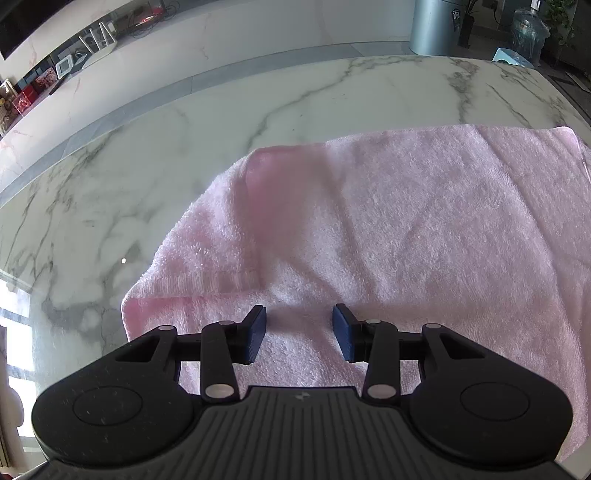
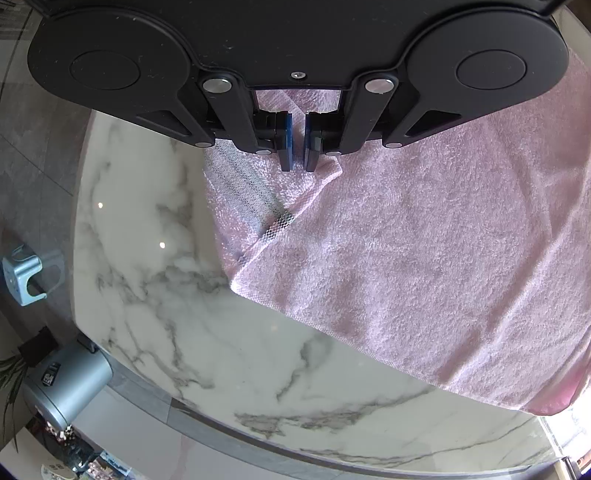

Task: Fold towel

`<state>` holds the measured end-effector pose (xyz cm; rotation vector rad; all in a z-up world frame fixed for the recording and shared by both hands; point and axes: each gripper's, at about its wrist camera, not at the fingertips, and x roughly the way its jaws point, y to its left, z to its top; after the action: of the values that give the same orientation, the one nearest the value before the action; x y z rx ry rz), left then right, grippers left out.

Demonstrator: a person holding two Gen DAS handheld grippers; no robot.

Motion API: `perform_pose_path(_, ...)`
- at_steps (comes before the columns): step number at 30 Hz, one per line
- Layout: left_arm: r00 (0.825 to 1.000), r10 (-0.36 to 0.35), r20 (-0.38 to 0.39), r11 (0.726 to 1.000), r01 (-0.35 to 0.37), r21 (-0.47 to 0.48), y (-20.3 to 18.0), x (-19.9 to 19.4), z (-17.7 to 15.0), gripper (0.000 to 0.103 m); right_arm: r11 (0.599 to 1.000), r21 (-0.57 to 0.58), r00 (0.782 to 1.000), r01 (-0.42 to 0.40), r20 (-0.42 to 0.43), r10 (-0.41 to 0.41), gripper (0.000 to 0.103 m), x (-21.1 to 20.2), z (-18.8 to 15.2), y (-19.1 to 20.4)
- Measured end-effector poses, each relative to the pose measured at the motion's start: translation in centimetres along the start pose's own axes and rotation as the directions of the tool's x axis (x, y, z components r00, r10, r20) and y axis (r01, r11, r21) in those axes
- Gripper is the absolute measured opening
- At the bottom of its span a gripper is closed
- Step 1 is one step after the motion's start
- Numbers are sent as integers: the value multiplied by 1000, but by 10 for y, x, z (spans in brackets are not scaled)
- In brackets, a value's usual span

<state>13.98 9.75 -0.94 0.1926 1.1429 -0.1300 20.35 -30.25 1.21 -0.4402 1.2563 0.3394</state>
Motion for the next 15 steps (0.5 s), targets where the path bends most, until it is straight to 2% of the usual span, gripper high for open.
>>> perform_pose_path(2,1000,0,-1,1000,0,-6,0,0,-1,38,999,27,999,-42,17,41,4,-3,0,-4)
perform_pose_path(4,1000,0,-3,1000,0,-17,1,0,-2,38,995,52,996,-81,35,80,11,-7,1,-7)
perform_pose_path(6,1000,3,-5,1000,-3,-25,1,0,-2,38,996,56,996,-75,49,72,38,-8,1,-5)
perform_pose_path(8,1000,10,-11,1000,-10,-21,-1,0,-1,37,997,49,997,-56,52,53,44,-7,2,-2)
perform_pose_path(11,1000,10,-19,1000,-10,-10,-3,-2,-1,33,996,54,996,-76,40,74,42,-3,1,0)
perform_pose_path(12,1000,13,-19,1000,-13,-5,-4,-2,-2,33,996,55,997,-76,36,75,35,-2,-1,1)
perform_pose_path(13,1000,15,-19,1000,-15,-1,-4,-3,-3,33,996,56,997,-70,33,68,33,-1,-2,2)
perform_pose_path(15,1000,14,-21,1000,-14,2,-3,-3,-3,33,996,58,997,-63,39,61,12,0,-2,-1)
